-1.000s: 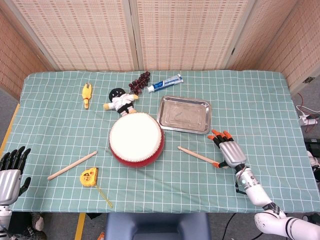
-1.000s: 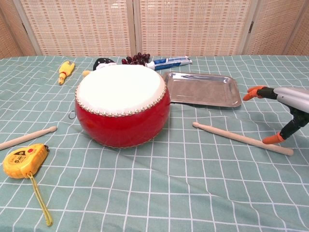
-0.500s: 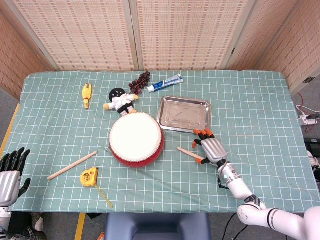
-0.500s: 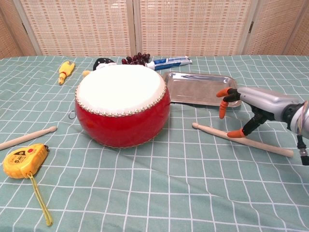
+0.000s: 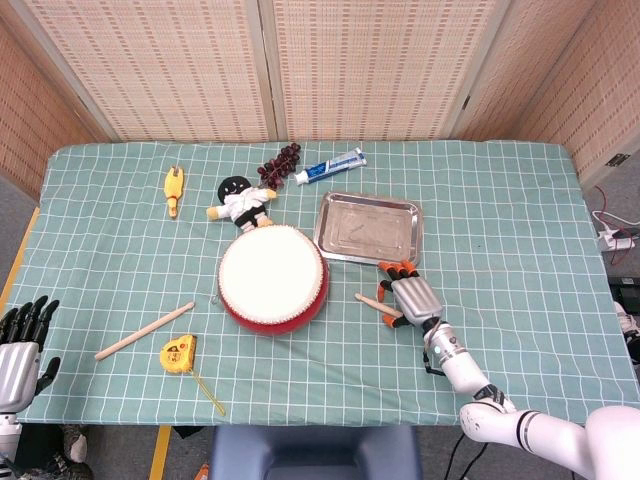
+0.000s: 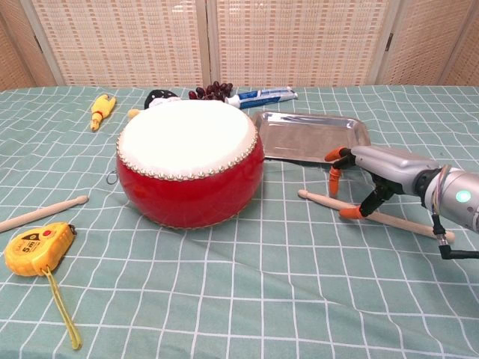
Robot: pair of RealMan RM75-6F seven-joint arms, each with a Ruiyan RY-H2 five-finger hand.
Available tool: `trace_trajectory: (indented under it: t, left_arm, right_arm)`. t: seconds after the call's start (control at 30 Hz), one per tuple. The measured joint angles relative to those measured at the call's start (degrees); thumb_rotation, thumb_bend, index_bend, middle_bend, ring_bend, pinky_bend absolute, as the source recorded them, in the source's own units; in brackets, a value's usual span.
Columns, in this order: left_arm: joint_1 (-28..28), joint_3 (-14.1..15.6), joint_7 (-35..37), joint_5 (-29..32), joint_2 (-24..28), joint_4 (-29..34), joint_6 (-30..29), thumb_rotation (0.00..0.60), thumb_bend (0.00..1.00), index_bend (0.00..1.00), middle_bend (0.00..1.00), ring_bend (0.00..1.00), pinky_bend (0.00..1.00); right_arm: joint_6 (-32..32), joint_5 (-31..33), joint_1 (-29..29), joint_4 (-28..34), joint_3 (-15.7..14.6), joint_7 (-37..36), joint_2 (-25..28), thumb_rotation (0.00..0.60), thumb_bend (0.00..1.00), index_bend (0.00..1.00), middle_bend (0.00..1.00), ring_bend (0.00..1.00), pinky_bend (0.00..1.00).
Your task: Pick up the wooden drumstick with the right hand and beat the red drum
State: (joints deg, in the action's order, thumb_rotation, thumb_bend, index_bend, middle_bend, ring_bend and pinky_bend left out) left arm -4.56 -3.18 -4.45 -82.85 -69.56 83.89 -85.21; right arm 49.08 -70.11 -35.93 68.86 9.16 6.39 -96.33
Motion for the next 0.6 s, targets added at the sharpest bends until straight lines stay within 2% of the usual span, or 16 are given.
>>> trace_trajectory:
  t: [0.6]
  left_arm:
    - [-0.17,-0.12,0.70,0.31,-0.59,-1.16,0.59,0.600,0.30,0.00,0.00,0.00,0.00]
  right_arm:
    - [-0.64,1.05,-0.19,-1.23,-0.80,0.33,-0.45,0.600,0.32,0.51,0.08,0.00,0.01]
